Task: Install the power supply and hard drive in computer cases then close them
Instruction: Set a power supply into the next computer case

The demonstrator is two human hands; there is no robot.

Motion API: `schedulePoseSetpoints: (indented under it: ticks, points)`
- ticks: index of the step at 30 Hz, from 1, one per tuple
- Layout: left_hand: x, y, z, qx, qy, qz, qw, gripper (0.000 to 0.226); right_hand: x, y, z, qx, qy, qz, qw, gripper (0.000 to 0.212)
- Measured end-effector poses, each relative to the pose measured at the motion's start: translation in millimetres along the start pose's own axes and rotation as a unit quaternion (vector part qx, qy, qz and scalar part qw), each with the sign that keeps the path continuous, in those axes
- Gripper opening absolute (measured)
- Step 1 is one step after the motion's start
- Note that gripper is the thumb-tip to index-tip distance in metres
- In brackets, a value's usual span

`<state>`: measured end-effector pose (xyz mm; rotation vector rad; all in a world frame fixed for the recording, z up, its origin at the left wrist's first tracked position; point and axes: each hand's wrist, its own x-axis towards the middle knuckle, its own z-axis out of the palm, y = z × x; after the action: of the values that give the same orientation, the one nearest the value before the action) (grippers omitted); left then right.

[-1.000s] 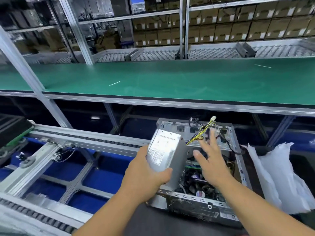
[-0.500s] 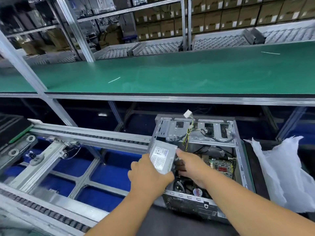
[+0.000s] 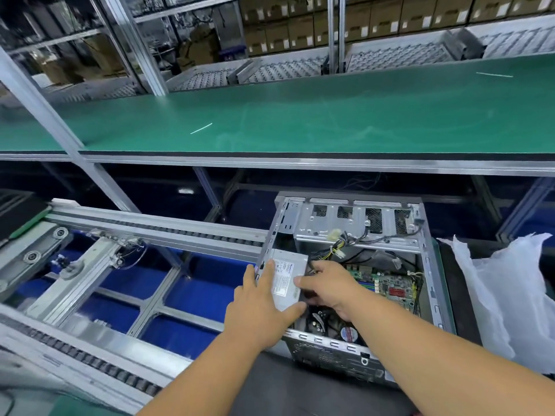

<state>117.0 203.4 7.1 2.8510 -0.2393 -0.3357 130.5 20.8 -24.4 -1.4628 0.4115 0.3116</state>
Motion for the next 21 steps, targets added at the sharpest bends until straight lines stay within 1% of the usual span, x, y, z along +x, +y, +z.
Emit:
schedulePoseSetpoints:
  ticks: [2,4,5,7,9,11,13,14,16,18,21]
  points:
    - [-0.4,-1.3,-0.3,0.01,-0.01,-0.006,1.0,0.118,0.7,-1.5,-2.2,-0.016,-0.003,0.0,1.0,0.039]
    - [-1.8,0.5,0.5,0.015,-0.011,-0.019,1.0,0.123,1.2,-2.0,-5.2,-0.016,-0.021,0.011,1.0,0.049]
    - [-2.7,1.1,0.6,0.02,-0.009,-0.024,0.999,0.125,1.1,-2.0,-6.3,-0.014,-0.033,0.017,0.999,0.05]
    - [-3.0,2.8,0.6,0.029,-0.009,-0.026,0.999,0.127,1.0,-0.8,-8.0,-0.017,-0.041,0.021,0.999,0.045]
    - [-2.2,3.1,-0.3,0.023,-0.01,-0.023,0.999,0.124,0.4,0.9,-7.5,0.006,-0.005,0.018,1.0,0.048]
    - [-0.7,1.7,-2.5,0.001,-0.011,-0.022,1.0,0.117,-2.1,3.9,-6.0,0.036,0.06,0.006,0.998,0.055]
    - [0.9,0.3,-4.8,-0.009,-0.018,-0.024,1.0,0.111,-5.3,6.7,-5.6,0.032,0.107,-0.027,0.993,0.05]
    - [1.3,0.2,-5.4,-0.001,-0.021,-0.025,0.999,0.109,-6.1,8.9,-5.9,0.025,0.109,-0.044,0.993,0.045]
    - [1.3,2.6,-5.2,0.032,-0.022,-0.028,0.999,0.109,-7.8,10.9,-5.7,0.02,0.081,-0.067,0.994,0.037]
    - [1.7,6.0,-4.0,0.059,-0.021,-0.033,0.997,0.11,-9.8,9.9,-5.0,0.025,0.048,-0.071,0.996,0.031]
    - [4.6,6.3,-4.6,0.071,-0.032,-0.031,0.996,0.111,-10.5,8.9,-5.7,0.029,0.032,-0.068,0.997,0.031]
